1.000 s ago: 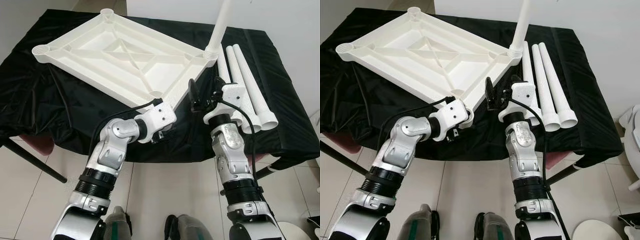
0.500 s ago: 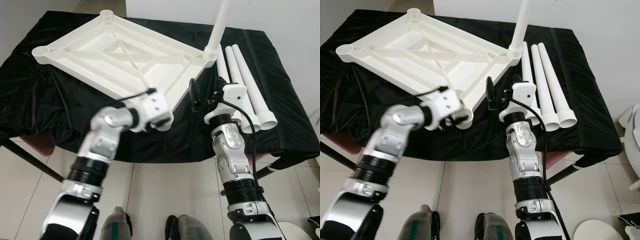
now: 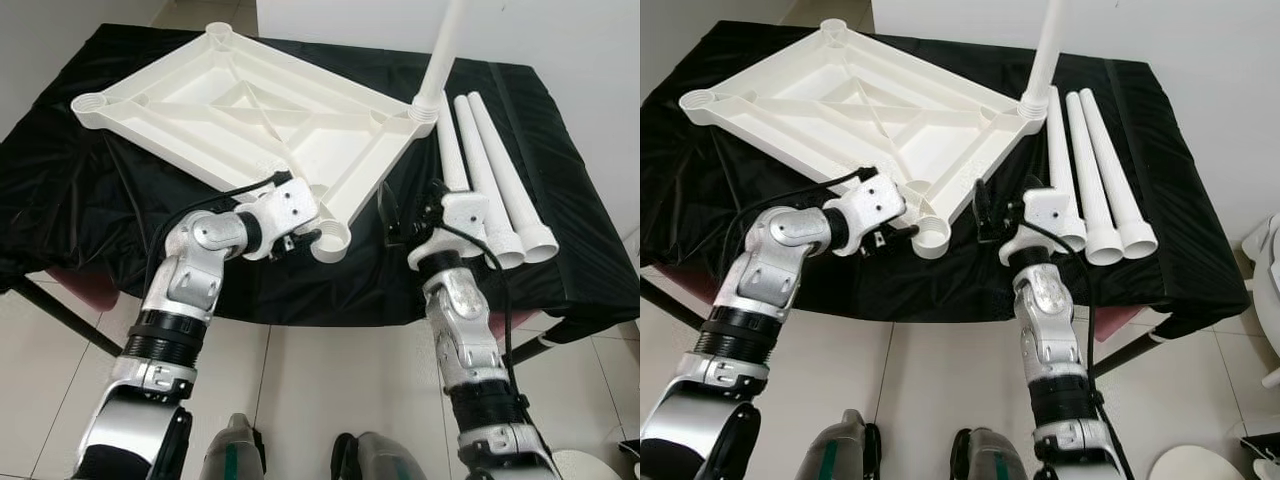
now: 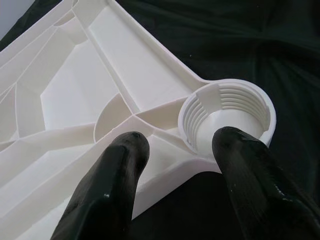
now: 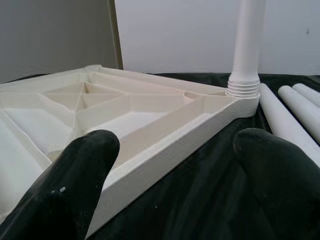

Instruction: Building children table

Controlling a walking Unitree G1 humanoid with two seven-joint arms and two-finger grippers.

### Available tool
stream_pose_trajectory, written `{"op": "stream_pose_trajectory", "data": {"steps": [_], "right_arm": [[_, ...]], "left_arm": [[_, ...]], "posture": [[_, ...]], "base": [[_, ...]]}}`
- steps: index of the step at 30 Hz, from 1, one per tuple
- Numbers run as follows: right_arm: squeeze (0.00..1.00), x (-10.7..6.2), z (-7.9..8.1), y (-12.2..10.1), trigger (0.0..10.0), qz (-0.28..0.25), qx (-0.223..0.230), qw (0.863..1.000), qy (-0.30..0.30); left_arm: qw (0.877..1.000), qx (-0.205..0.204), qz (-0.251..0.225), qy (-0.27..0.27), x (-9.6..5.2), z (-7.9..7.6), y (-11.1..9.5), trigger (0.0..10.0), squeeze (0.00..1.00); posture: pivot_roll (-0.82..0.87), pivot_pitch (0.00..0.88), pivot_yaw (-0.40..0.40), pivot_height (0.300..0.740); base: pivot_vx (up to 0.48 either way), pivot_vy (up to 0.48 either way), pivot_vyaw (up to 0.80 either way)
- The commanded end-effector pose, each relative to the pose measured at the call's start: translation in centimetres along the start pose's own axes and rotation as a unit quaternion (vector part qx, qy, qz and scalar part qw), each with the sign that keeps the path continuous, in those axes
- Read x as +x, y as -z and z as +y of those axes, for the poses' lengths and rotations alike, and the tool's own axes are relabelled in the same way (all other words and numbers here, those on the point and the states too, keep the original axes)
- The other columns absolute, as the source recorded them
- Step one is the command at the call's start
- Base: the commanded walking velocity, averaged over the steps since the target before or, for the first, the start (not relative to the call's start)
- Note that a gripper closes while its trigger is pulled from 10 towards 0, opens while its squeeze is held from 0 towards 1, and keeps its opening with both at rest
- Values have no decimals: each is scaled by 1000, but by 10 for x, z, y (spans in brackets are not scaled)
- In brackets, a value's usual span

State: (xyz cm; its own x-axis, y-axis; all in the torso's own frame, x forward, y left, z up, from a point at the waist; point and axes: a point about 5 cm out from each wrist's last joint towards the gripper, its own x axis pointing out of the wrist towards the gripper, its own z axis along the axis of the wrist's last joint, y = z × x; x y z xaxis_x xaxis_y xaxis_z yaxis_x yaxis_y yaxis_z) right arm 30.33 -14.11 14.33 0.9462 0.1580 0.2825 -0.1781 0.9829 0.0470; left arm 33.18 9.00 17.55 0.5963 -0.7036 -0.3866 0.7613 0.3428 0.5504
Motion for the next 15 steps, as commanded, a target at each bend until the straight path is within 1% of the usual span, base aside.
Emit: {"op": "stream_pose_trajectory", "data": {"steps": [1, 2, 5, 8, 9, 13, 15], "right_arm": [[0, -7, -2, 3, 10000, 12, -5, 1000, -2], [0, -11, -4, 4, 10000, 16, -7, 1000, 0], [0, -13, -5, 5, 10000, 18, -9, 1000, 0], [0, -15, -8, 4, 10000, 18, -15, 1000, 2], [0, -15, -10, 4, 10000, 18, -17, 1000, 4], [0, -16, -11, 3, 10000, 17, -18, 1000, 5], [0, -16, -10, 3, 10000, 17, -19, 1000, 6]], "left_arm": [[981, 31, 13, -191, 5, 15, 0, 10000, 0], [981, 48, 18, -185, 7, 13, 0, 10000, 0], [982, 58, 21, -178, 9, 12, 2, 10000, 0], [987, 74, 16, -143, 9, 11, 4, 10000, 0], [987, 77, 17, -140, 7, 14, 6, 10000, 0], [987, 79, 22, -137, 4, 21, 9, 10000, 0], [986, 97, 32, -131, 4, 21, 13, 10000, 0]], "posture": [[7, 9, -13, 740], [-1, 9, -11, 740], [-5, 7, -8, 740], [-11, 11, -5, 740], [-12, 15, -3, 740], [-12, 18, -2, 740], [-11, 23, -1, 740]], "base": [[0, 0, 0], [0, 0, 0], [0, 0, 0], [0, 0, 0], [0, 0, 0], [0, 0, 0], [0, 0, 0]]}}
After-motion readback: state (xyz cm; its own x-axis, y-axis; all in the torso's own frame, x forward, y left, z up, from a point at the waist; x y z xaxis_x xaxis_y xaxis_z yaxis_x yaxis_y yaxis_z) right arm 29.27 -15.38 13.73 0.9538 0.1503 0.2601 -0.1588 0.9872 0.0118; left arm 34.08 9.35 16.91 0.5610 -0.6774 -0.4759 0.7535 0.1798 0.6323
